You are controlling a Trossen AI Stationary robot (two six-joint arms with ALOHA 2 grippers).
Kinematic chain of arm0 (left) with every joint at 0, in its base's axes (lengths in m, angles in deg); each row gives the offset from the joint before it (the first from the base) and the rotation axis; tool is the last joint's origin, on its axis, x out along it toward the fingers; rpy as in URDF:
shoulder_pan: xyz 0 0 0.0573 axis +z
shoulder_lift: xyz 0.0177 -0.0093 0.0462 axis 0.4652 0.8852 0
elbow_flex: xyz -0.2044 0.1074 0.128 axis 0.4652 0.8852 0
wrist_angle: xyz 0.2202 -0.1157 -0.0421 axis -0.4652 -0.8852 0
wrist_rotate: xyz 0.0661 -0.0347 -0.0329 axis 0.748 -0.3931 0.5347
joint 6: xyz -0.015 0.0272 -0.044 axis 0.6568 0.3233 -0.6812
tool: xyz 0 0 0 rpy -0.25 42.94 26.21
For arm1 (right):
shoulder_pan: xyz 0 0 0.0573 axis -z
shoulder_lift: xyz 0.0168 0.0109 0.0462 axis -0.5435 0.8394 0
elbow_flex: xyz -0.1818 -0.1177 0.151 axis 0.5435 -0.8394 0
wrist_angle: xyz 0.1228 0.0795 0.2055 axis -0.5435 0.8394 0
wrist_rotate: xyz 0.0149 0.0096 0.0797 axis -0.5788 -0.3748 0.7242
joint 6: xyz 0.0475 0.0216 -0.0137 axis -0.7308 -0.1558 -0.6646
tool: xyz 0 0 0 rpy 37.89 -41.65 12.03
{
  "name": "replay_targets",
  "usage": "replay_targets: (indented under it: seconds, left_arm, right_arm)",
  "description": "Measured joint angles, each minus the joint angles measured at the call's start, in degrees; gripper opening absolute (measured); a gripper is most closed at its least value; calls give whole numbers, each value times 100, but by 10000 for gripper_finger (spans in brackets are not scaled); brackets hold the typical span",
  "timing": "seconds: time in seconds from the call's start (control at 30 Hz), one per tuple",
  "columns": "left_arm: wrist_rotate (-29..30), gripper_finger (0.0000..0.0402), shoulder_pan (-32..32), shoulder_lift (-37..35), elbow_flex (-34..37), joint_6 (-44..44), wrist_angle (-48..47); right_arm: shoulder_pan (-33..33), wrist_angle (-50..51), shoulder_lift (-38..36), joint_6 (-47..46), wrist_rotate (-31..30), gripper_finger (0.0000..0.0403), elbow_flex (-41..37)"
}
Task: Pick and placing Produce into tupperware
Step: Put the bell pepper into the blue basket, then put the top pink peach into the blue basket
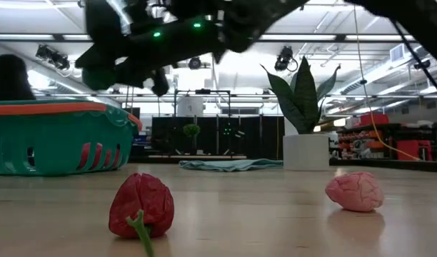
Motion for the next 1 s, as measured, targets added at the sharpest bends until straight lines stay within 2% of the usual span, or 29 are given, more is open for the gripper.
replay_targets:
  seconds: [0.13, 0.3, 0.67, 0.73, 0.83, 1.0]
  left_arm:
    - [4, 21, 2, 19, 0, 0, -61]
    - [4, 26, 0, 57, 0, 0, -157]
    - [1, 20, 1, 164, 0, -202, -406]
    - [0, 19, 2, 187, 0, -286, -411]
    - [0, 21, 0, 193, 0, -332, -441]
    - [-1, 29, 2, 223, 1, -348, -477]
  right_arm:
    - [52, 960, 490, 423, -32, 198, 1144]
    - [26, 2237, 752, 822, 14, 212, 1990]
    - [35, 2553, 643, 809, -4, 263, 2119]
    - [23, 2885, 582, 619, 7, 265, 2122]
    - [-13, 4242, 353, 271, 17, 263, 2119]
    - [-195, 7757, -361, -771, 69, 251, 2122]
